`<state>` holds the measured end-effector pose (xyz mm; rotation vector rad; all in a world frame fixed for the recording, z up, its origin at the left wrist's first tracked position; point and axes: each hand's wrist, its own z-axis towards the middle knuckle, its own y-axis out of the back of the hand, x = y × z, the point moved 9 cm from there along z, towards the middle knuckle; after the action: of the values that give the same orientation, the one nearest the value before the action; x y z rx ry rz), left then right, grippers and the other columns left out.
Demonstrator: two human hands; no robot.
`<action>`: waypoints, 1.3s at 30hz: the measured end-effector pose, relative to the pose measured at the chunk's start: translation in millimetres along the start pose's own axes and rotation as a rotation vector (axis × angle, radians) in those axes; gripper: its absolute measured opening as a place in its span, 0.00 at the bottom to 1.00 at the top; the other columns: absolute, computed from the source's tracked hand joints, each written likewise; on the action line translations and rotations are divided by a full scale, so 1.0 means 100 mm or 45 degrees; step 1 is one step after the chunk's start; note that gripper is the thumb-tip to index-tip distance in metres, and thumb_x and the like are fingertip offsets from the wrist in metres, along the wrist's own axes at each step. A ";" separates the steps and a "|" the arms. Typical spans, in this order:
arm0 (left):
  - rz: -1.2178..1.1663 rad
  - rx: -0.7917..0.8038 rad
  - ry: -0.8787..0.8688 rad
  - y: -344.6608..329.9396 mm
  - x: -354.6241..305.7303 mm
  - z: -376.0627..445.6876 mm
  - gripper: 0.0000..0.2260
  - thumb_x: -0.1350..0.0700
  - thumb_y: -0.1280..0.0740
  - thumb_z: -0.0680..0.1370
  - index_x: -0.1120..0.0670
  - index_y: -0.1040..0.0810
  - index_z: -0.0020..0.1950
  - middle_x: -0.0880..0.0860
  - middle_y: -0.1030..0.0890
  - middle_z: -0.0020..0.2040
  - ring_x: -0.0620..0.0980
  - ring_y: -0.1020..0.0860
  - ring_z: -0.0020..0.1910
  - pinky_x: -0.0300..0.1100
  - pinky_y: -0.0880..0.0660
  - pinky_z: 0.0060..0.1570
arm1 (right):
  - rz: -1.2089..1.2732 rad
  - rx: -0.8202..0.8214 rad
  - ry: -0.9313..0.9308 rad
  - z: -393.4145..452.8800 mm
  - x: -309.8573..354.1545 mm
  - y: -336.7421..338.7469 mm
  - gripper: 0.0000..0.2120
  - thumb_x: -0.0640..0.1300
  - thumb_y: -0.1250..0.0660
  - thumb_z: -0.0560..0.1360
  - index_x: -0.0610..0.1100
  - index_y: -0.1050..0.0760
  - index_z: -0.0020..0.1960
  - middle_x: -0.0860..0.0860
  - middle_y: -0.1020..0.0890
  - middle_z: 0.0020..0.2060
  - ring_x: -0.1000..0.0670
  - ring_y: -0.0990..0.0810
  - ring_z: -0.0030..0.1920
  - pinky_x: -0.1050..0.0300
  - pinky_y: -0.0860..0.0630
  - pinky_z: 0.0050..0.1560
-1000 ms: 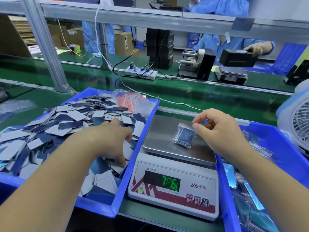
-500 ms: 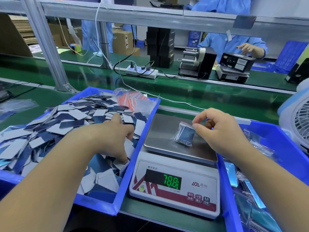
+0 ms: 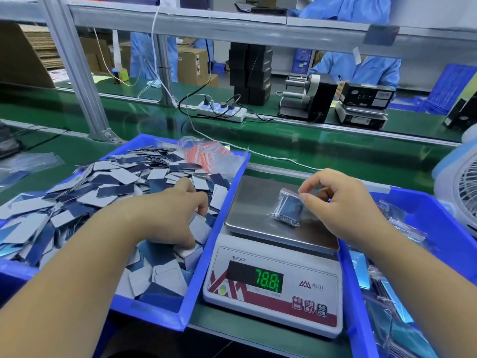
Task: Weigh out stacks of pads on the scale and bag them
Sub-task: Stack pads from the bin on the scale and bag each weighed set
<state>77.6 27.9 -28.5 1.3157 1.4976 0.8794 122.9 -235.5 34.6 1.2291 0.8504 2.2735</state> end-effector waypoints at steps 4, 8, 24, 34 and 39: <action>-0.097 -0.044 -0.063 0.08 0.01 -0.01 0.15 0.57 0.30 0.72 0.38 0.29 0.49 0.41 0.34 0.54 0.47 0.21 0.48 0.50 0.20 0.48 | -0.004 0.005 -0.003 0.00 0.00 -0.02 0.10 0.40 0.28 0.73 0.52 0.22 0.38 0.59 0.23 0.36 0.58 0.28 0.31 0.72 0.33 0.34; -0.156 0.013 -0.068 0.05 -0.04 -0.04 0.17 0.55 0.28 0.69 0.36 0.28 0.49 0.41 0.32 0.52 0.48 0.20 0.46 0.51 0.20 0.47 | 0.000 0.002 -0.002 0.00 0.00 -0.01 0.10 0.39 0.28 0.73 0.52 0.22 0.37 0.60 0.23 0.35 0.58 0.28 0.31 0.72 0.33 0.33; -0.079 0.223 -0.079 0.00 -0.03 -0.23 0.30 0.47 0.24 0.70 0.31 0.32 0.66 0.36 0.41 0.66 0.39 0.26 0.56 0.35 0.31 0.43 | -0.064 0.026 0.050 0.01 -0.02 -0.03 0.10 0.41 0.28 0.73 0.54 0.22 0.37 0.69 0.26 0.34 0.58 0.29 0.31 0.72 0.33 0.34; -0.255 0.258 -0.134 0.04 -0.09 -0.20 0.14 0.43 0.32 0.75 0.30 0.25 0.59 0.35 0.32 0.61 0.39 0.27 0.60 0.44 0.31 0.63 | -0.086 0.055 0.017 0.01 -0.04 -0.05 0.08 0.43 0.28 0.73 0.54 0.22 0.38 0.69 0.26 0.33 0.58 0.28 0.32 0.62 0.34 0.33; -0.110 0.260 -0.080 0.05 -0.03 -0.16 0.23 0.39 0.26 0.70 0.28 0.28 0.63 0.37 0.32 0.62 0.41 0.28 0.61 0.47 0.30 0.64 | -0.090 0.063 0.012 0.00 -0.04 -0.06 0.08 0.43 0.28 0.73 0.54 0.22 0.38 0.70 0.26 0.33 0.58 0.29 0.31 0.62 0.35 0.33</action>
<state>63.6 26.3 -18.5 1.4002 1.6146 0.6373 125.9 -233.7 28.1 1.1915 0.9441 2.2161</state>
